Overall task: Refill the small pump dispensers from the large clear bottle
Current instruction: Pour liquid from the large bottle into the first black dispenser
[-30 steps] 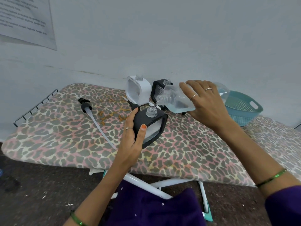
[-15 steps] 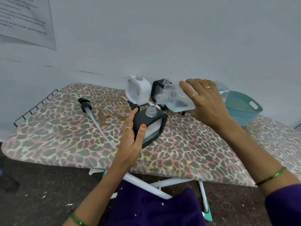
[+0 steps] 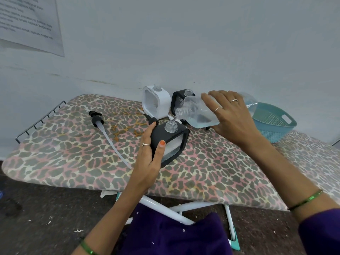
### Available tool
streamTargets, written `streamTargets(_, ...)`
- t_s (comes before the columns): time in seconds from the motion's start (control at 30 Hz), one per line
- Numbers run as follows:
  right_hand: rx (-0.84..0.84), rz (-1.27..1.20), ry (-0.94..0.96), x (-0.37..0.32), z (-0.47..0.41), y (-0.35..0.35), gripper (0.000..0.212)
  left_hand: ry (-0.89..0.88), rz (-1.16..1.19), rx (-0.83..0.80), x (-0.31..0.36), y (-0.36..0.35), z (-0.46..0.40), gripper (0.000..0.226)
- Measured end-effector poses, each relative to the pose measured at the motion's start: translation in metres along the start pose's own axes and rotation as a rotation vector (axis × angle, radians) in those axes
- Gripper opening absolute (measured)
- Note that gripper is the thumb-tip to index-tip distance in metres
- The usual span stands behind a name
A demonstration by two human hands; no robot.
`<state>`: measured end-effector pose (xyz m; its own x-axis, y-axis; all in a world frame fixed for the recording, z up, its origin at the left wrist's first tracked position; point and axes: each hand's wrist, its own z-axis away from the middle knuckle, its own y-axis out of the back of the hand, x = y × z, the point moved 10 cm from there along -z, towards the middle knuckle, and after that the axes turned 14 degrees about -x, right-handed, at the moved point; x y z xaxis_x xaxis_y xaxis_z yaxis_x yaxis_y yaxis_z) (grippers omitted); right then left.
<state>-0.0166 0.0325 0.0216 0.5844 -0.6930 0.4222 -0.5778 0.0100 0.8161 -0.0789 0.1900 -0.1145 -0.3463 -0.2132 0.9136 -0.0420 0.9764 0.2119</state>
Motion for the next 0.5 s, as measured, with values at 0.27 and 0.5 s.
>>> streamTargets(0.27, 0.003, 0.013, -0.003, -0.0015, 0.001, -0.0025, 0.083, -0.005, -0.002, 0.0, 0.0037, -0.0002, 0.0011, 0.048)
streamTargets(0.5, -0.012, -0.006, -0.003, -0.0036, 0.0032, -0.0066, 0.082, -0.004, 0.004, -0.002, 0.0038, -0.0001, 0.0016, 0.046)
